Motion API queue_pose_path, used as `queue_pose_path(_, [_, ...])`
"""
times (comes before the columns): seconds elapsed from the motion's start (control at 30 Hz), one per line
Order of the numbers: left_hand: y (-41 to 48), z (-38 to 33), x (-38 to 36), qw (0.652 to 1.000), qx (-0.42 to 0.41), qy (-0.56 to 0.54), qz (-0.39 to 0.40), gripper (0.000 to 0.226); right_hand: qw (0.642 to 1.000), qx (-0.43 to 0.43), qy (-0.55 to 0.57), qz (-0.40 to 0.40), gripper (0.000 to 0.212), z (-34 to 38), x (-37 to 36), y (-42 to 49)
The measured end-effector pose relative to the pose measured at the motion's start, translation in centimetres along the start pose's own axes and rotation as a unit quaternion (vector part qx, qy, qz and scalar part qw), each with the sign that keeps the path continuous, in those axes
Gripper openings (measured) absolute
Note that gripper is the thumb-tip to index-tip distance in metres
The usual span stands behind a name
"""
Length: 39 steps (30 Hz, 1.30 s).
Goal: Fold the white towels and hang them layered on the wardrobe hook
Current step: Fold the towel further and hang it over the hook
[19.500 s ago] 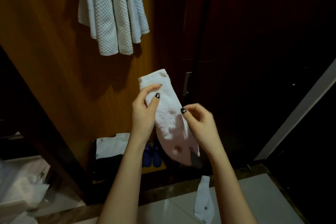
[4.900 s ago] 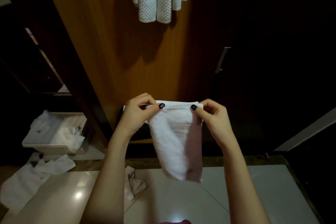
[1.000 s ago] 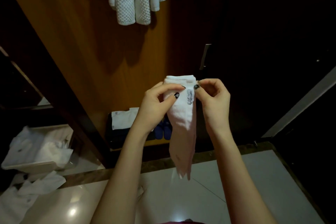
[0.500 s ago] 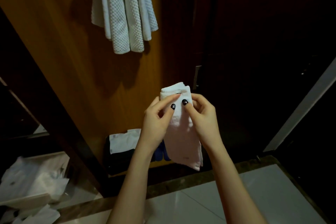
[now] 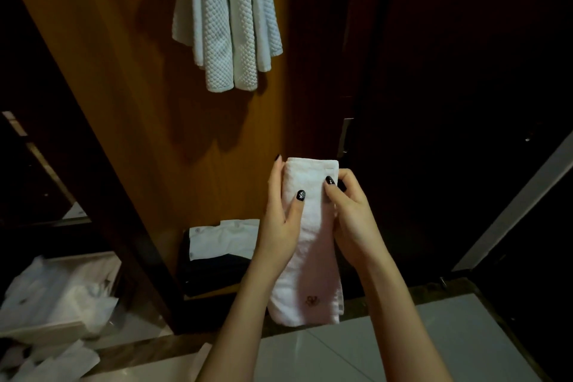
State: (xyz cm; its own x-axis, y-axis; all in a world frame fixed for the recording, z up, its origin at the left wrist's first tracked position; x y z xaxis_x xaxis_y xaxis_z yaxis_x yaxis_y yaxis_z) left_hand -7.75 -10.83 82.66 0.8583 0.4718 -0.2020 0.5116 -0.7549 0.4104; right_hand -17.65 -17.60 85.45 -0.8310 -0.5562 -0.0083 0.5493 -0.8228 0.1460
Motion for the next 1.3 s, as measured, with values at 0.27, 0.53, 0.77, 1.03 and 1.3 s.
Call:
queue_pose_path(0.27, [-0.5, 0.1, 0.5, 0.996, 0.002, 0.076, -0.041, 0.062, 0.999, 0.041, -0.020, -0.015, 0.013, -0.8, -0.4, -0.1])
queue_pose_path(0.53, [-0.7, 0.2, 0.7, 0.993, 0.107, 0.002, -0.042, 0.078, 1.000, 0.009, -0.012, -0.007, 0.013, -1.3, -0.3, -0.6])
queue_pose_path(0.77, [-1.1, -0.4, 0.5, 0.999, 0.037, -0.015, -0.036, 0.059, 0.994, 0.043, -0.100, -0.022, 0.010, -1.1, -0.2, -1.3])
queue_pose_path(1.03, [-1.6, -0.9, 0.3, 0.993, -0.019, -0.082, -0.085, 0.056, 0.990, 0.066, -0.114, -0.058, 0.005, -1.4, -0.7, -2.0])
queue_pose_path(1.3, [-1.6, -0.8, 0.4, 0.976, 0.014, -0.176, -0.124, 0.056, 0.991, 0.019, -0.107, -0.079, 0.004, -2.2, -1.5, -2.4])
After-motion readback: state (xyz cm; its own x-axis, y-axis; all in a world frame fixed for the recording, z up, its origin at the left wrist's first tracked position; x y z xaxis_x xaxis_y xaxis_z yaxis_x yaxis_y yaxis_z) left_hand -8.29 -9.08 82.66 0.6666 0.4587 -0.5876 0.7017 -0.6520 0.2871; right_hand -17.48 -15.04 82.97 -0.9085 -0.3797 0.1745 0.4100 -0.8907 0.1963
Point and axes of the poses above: each hand's wrist, its own y-axis towards the middle knuckle, its own x-axis out of the back of the hand, z = x × y, the point moved 1 cm from there along y, towards the middle knuckle, and after that the axes turned 15 degrees about -y, right-handed, at the moved point
